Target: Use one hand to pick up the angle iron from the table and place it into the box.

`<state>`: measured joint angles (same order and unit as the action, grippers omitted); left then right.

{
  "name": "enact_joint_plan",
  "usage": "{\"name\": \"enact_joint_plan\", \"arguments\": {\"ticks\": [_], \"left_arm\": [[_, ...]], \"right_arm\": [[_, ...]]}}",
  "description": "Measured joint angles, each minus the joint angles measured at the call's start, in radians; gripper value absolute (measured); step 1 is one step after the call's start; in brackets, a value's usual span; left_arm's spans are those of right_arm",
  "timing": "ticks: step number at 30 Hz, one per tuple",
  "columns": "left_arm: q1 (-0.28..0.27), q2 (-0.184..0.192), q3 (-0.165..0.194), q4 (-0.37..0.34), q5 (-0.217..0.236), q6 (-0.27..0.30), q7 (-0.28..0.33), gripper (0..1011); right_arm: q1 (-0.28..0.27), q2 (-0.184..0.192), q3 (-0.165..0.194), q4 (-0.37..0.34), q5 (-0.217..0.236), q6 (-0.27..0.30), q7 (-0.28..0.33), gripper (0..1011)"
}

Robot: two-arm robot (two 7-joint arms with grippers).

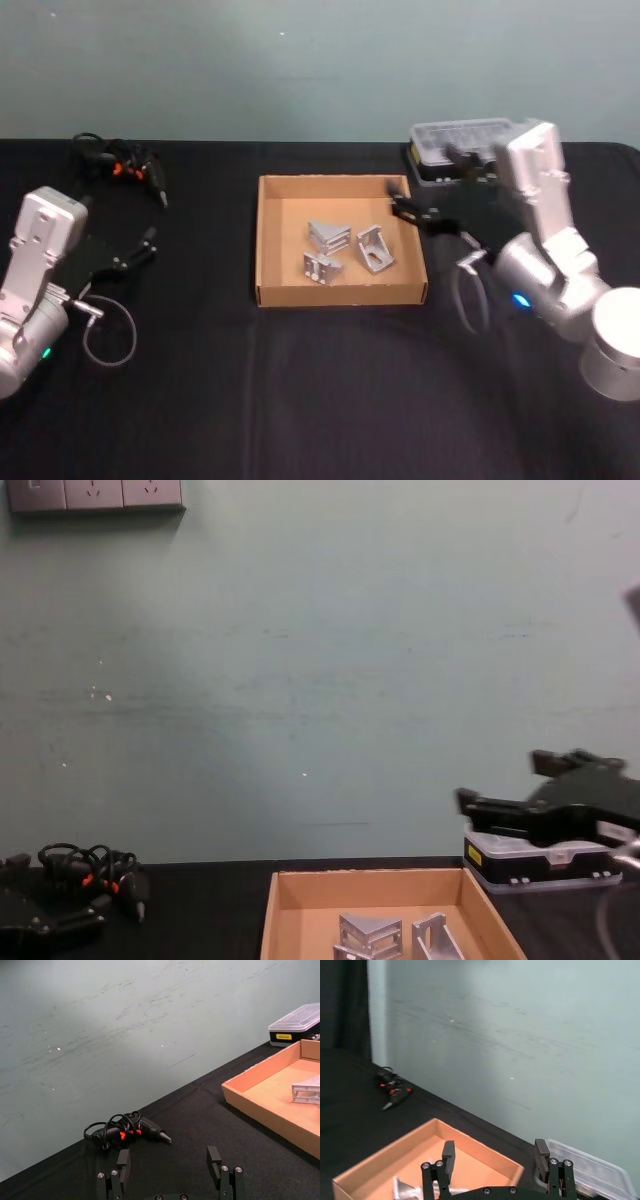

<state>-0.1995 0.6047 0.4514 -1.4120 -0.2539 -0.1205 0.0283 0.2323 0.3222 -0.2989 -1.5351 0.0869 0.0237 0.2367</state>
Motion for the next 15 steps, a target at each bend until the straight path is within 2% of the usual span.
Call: {"name": "enact_joint_plan", "arguments": {"ticks": [3, 4, 5, 10, 15], "left_arm": [[0.000, 0.000, 0.000, 0.000, 0.000, 0.000, 0.000, 1000], [0.000, 0.000, 0.000, 0.000, 0.000, 0.000, 0.000, 1000], [0.000, 0.000, 0.000, 0.000, 0.000, 0.000, 0.000, 1000], [0.000, 0.000, 0.000, 0.000, 0.000, 0.000, 0.000, 1000], [0.000, 0.000, 0.000, 0.000, 0.000, 0.000, 0.000, 1000]], "right_arm": [[-0.069, 0.022, 0.050, -0.042, -0.003, -0.027, -0.023, 1000], [-0.069, 0.022, 0.050, -0.042, -0.003, -0.027, -0.023, 1000], [-0.092, 0.030, 0.069, -0.054, -0.005, -0.039, -0.030, 1000], [-0.155, 0.046, 0.119, -0.073, -0.012, -0.078, -0.044, 1000], [-0.183, 0.048, 0.142, -0.068, -0.025, -0.115, -0.047, 1000]]}}
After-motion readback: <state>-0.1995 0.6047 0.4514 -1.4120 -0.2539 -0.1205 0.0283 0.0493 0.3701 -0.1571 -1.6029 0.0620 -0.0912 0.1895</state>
